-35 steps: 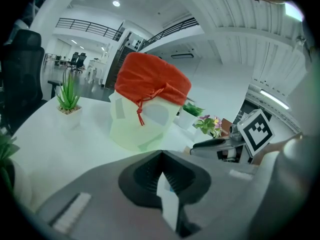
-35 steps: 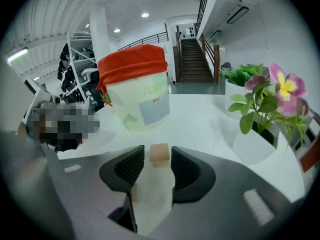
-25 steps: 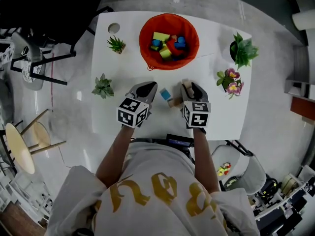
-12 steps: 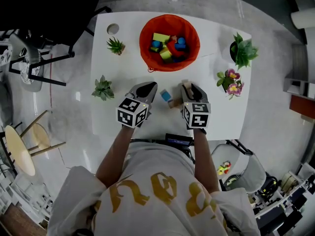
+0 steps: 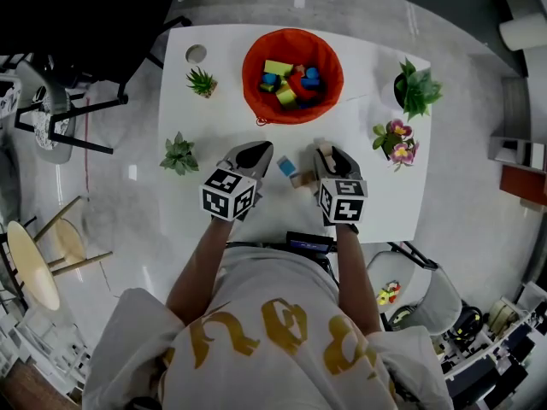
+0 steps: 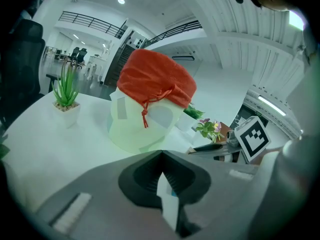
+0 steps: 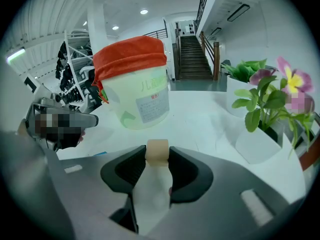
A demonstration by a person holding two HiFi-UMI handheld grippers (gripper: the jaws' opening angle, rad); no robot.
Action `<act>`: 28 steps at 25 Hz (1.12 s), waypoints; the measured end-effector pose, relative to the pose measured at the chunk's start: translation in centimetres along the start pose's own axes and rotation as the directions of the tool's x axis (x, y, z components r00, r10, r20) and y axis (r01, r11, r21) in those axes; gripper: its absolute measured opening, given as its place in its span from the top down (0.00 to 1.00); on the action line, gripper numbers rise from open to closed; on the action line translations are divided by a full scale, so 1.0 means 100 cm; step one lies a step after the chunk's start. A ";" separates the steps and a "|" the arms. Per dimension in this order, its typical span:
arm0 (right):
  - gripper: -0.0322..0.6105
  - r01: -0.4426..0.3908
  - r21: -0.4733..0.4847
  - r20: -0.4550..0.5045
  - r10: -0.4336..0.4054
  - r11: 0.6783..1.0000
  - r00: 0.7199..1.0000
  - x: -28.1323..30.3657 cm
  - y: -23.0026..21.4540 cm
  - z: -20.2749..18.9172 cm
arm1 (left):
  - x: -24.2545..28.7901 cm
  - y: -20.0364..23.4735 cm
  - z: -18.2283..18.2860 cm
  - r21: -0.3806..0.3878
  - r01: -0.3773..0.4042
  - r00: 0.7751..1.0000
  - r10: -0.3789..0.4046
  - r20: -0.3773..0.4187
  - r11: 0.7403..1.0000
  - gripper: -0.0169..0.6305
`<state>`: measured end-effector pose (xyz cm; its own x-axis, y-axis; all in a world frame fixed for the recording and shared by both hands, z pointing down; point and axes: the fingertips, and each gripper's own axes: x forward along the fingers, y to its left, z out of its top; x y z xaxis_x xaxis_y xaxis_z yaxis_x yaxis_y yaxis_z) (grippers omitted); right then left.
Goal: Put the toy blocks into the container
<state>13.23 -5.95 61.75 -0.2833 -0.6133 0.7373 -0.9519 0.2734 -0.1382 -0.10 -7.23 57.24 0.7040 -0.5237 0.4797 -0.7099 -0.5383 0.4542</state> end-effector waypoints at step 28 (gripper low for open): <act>0.68 -0.060 0.127 0.263 0.024 0.990 0.964 -0.070 0.014 0.076 | -0.054 -0.035 0.076 0.033 0.010 0.978 -0.017 0.206 0.999 0.97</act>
<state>13.00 -6.93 51.37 -0.3272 -0.7798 0.5337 -0.9404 0.2135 -0.2647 -1.25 -7.52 47.41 0.7051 -0.6393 0.3069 -0.7015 -0.5653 0.4339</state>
